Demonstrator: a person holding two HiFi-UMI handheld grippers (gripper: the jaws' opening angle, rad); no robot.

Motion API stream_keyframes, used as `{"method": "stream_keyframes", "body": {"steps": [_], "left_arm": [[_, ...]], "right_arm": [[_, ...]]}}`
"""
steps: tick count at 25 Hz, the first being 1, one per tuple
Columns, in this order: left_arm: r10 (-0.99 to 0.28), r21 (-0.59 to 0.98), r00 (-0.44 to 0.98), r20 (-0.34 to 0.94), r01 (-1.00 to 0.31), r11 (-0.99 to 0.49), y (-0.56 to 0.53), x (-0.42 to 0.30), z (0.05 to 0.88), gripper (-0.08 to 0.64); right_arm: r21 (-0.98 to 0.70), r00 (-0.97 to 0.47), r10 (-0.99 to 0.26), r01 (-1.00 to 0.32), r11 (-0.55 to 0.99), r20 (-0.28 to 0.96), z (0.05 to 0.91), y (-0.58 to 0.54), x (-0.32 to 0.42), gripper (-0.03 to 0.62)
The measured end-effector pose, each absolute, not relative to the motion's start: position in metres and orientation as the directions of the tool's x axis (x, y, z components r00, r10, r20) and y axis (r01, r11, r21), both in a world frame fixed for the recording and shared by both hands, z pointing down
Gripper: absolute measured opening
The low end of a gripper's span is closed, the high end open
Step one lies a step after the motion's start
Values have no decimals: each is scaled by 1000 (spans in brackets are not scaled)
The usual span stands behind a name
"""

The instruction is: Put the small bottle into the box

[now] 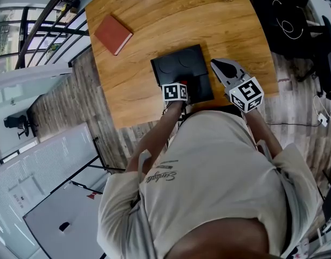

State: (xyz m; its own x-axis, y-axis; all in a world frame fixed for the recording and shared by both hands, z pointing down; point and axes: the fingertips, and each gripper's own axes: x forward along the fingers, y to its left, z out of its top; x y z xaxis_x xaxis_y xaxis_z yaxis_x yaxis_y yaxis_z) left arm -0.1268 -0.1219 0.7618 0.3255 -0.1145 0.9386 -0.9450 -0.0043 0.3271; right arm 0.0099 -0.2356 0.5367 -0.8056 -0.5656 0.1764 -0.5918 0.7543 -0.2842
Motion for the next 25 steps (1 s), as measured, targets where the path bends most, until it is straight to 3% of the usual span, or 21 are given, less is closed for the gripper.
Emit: {"method": "stream_keyframes", "body": {"steps": [17,25], "left_arm": [[-156,364,361,919,-931,-8,-120,-123,755,249],[-274,421,412,869,-906,-26,-126,-127,728,247]], "right_arm": [[-260,-800,-573,-600,757,177,527,-222,10,-5],[-223,-808,-561,-590,776,183,515,-213,-9,-5]]}}
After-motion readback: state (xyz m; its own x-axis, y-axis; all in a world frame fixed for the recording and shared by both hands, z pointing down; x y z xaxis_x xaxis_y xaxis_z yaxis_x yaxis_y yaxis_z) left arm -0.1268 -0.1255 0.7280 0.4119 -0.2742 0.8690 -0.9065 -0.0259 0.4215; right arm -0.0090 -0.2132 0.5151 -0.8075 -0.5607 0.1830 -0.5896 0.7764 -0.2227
